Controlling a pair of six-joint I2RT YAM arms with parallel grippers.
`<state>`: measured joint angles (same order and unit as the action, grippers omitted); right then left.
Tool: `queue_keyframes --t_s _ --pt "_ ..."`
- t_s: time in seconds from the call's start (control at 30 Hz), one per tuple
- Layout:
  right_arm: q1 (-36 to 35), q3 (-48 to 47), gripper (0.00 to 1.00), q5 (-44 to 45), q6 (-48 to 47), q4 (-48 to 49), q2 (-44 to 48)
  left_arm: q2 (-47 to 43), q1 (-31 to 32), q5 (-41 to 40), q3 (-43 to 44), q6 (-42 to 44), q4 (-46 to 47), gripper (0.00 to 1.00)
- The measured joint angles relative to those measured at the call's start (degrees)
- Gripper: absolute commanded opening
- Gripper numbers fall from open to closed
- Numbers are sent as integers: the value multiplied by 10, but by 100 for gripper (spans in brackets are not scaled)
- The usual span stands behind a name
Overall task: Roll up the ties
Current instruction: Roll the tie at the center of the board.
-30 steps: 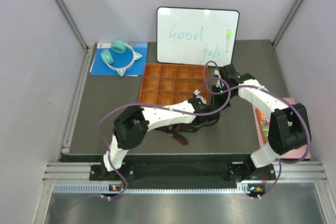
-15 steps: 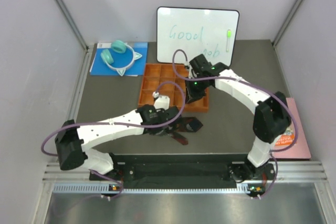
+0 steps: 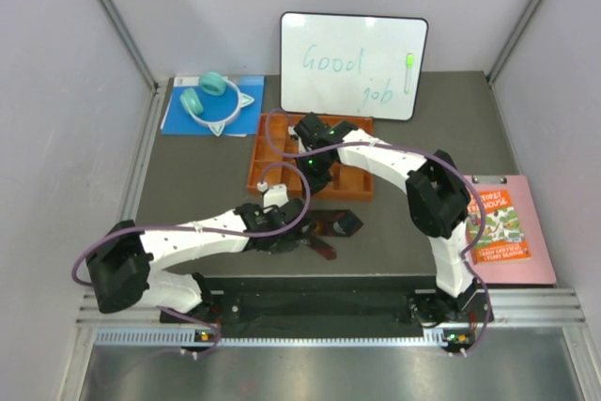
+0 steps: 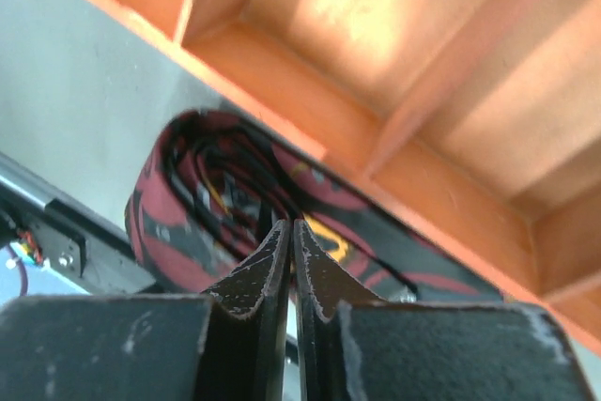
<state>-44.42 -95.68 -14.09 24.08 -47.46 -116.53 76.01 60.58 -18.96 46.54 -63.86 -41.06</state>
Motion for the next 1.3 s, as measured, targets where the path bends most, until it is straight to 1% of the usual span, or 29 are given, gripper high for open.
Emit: queue_keyframes --t_s 0.17,0.37,0.5,0.7,1.1,1.3 --pt "-7 -21 5 11 2 11 -31 11 -22 26 -37 -12 72 2" --pt "-8 -27 4 12 2 16 -53 53 -27 48 -37 -14 127 0" --pt "-9 -27 4 12 2 18 -57 77 -27 58 -33 -15 143 0" --pt "-12 -24 4 10 4 30 -59 86 -28 60 -33 -23 153 0" --pt "-26 30 4 -7 26 65 -59 94 -27 -2 -12 -55 155 0" --pt "-30 45 4 -16 34 77 -58 94 -27 -10 -12 -66 156 0"
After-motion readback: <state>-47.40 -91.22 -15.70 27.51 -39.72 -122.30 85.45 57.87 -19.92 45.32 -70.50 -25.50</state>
